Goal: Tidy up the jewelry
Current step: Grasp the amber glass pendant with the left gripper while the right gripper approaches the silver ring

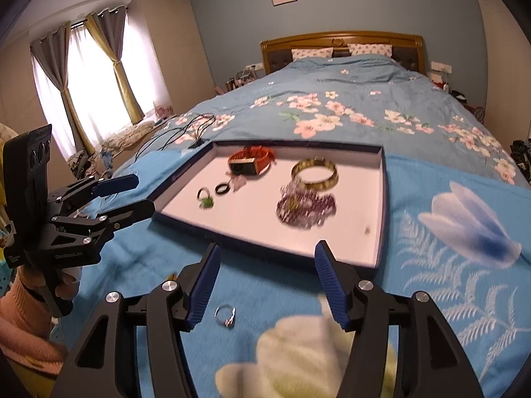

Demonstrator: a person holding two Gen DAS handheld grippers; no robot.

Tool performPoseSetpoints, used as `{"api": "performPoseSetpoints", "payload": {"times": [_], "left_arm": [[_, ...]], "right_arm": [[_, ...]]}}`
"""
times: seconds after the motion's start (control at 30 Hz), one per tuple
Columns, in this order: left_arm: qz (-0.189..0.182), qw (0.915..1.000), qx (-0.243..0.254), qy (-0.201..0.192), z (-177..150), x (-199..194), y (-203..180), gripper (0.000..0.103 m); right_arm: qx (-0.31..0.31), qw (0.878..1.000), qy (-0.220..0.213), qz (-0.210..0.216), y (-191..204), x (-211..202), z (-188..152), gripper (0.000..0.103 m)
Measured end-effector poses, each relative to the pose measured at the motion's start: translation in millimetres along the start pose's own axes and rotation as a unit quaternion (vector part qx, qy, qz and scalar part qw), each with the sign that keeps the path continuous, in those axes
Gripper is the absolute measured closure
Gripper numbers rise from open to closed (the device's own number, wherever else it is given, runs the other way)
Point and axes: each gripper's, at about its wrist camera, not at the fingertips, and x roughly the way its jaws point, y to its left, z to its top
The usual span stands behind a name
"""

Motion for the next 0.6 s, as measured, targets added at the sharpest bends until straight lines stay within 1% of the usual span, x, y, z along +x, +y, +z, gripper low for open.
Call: {"api": "performPoseSetpoints", "payload": {"times": [0.17, 0.3, 0.37, 0.5, 0.6], "left_arm": [[-0.017, 0.9998, 0.005, 0.012, -21.4, -7.4, -3.2, 0.029], [-0.027, 0.9992, 0.011, 0.028, -32.4, -4.2, -10.8, 0.029], [-0.035, 0.9987, 0.012, 0.034, -35.3, -2.5, -14.9, 0.029], [-0.046, 0.9977, 0.021, 0.044, -37.7, 1.0, -22.3, 0.031], [-0.059, 0.9960, 0.028, 0.060, -37.7, 6.8, -29.1, 0.032]], "right_arm": [[-0.009, 1.000, 0.016, 0.002, 8.9, -0.7, -13.3, 0.046], [-0.023, 0.999, 0.031, 0.005, 18.7, 2.9, -22.7, 0.046], [-0.029, 0.999, 0.038, 0.006, 22.8, 4.4, -25.6, 0.046], [-0.030, 0.999, 0.035, 0.009, 26.4, 1.3, -27.4, 0.046], [-0.032, 0.999, 0.041, 0.009, 27.3, 2.4, -29.2, 0.046]]}}
